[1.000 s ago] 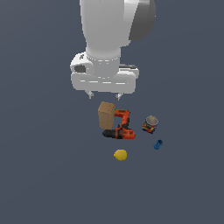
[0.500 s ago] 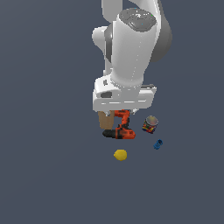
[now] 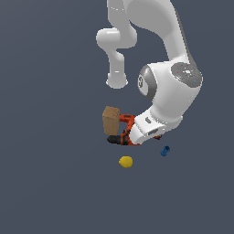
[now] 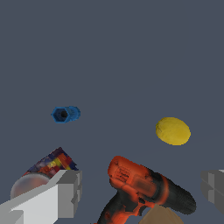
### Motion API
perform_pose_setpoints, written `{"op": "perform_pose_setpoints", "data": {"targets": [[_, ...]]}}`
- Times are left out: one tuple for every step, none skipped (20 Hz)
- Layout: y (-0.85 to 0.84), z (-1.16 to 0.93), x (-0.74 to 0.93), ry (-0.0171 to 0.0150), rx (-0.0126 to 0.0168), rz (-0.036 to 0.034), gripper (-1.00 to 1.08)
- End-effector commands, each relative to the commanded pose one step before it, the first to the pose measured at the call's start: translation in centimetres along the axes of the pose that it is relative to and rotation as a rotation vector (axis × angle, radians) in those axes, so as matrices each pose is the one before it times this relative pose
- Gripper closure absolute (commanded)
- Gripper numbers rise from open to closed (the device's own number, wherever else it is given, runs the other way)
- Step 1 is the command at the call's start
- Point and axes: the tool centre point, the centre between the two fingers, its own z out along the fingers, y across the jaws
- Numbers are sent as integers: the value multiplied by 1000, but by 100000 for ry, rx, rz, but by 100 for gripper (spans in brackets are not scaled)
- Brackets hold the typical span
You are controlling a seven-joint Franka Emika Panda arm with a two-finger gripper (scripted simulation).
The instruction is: Pick up a designated object from a clutter of objects.
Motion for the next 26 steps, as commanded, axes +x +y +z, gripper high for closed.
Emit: {"op": "perform_pose_setpoints", "data": {"targets": [[-2388, 2031, 1364, 585, 664, -6740, -92], [-830, 730, 476, 187, 288, -2314, -92], [-778, 690, 443, 183, 291, -2154, -92], [-725, 648, 410, 177, 289, -1996, -92], [-672, 605, 378, 169, 284, -1839, -92], [-619, 561, 346, 161, 274, -1684, -92], [-566, 516, 315, 151, 261, -1532, -92], [-512, 470, 284, 141, 245, -1381, -92], [-458, 423, 253, 128, 226, -1229, -92], [-405, 375, 222, 116, 205, -1082, -92], [-351, 326, 192, 102, 182, -935, -92], [-295, 277, 162, 87, 156, -787, -92], [-243, 227, 132, 73, 130, -644, -92], [-189, 177, 103, 57, 103, -501, -92], [-134, 127, 73, 41, 74, -356, -92], [-80, 76, 44, 25, 44, -212, -92], [-24, 26, 14, 8, 14, -67, -92], [68, -92, -102, -160, -16, 321, -92], [1, 41, 0, 0, 0, 0, -92], [3, 124, -1, 0, 0, 0, -92], [4, 205, -3, 0, 0, 0, -92], [-23, 276, 3, 18, 1, -46, -92], [7, 367, -7, 0, 0, 0, -92], [-32, 431, 0, 24, 2, -65, -92], [-19, 513, -6, 16, 2, -46, -92], [-18, 588, -10, 16, 2, -46, -92]]}}
